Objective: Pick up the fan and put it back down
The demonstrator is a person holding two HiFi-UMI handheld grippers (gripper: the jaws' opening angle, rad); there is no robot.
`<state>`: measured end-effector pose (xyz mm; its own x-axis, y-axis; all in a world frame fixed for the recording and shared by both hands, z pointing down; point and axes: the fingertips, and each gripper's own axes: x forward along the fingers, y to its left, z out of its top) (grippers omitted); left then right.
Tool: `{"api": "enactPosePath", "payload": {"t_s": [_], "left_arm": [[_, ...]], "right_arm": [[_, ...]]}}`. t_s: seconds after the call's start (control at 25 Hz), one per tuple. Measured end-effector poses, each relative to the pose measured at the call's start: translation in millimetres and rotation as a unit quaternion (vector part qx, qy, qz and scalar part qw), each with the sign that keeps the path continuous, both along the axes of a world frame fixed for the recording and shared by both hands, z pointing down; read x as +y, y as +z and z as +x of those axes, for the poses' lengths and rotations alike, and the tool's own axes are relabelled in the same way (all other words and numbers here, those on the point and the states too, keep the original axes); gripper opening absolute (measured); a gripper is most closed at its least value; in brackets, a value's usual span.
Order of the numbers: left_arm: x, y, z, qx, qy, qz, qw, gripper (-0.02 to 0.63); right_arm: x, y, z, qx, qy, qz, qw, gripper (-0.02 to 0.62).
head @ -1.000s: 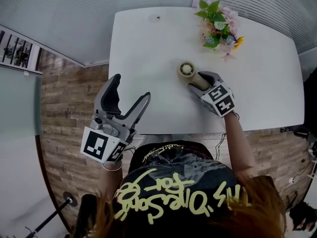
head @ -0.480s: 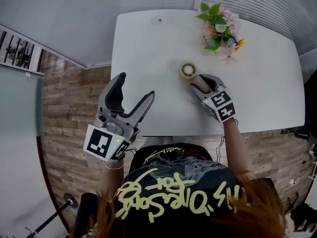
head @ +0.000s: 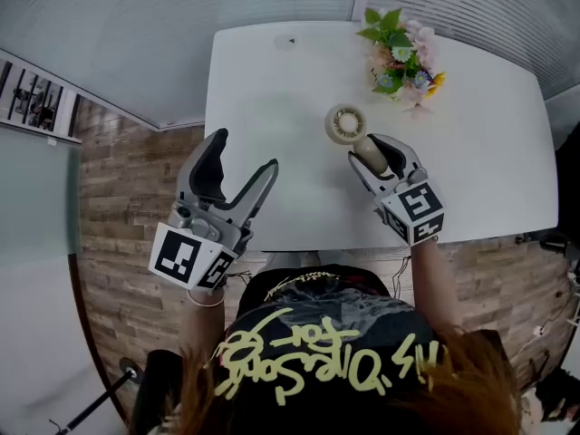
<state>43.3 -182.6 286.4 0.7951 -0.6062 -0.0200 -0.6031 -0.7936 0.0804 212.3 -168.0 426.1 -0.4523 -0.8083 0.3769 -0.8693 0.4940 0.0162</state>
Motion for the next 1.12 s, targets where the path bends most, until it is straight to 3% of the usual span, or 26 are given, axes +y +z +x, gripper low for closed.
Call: {"api": "enactPosePath", "payload": {"t_s": [0.64, 1.12], "left_arm": [[2, -2, 4, -0.001, 0.009, 0.009, 0.9999, 0.333], [3, -13, -3, 0.001, -0.001, 0.022, 0.9998, 0.330]], "right_arm": [[10, -103, -12, -0.027, 0.000, 0.125, 0.992, 0.195], [18, -149, -12, -0.040, -0.007, 0.185, 0.982, 0.195]]}}
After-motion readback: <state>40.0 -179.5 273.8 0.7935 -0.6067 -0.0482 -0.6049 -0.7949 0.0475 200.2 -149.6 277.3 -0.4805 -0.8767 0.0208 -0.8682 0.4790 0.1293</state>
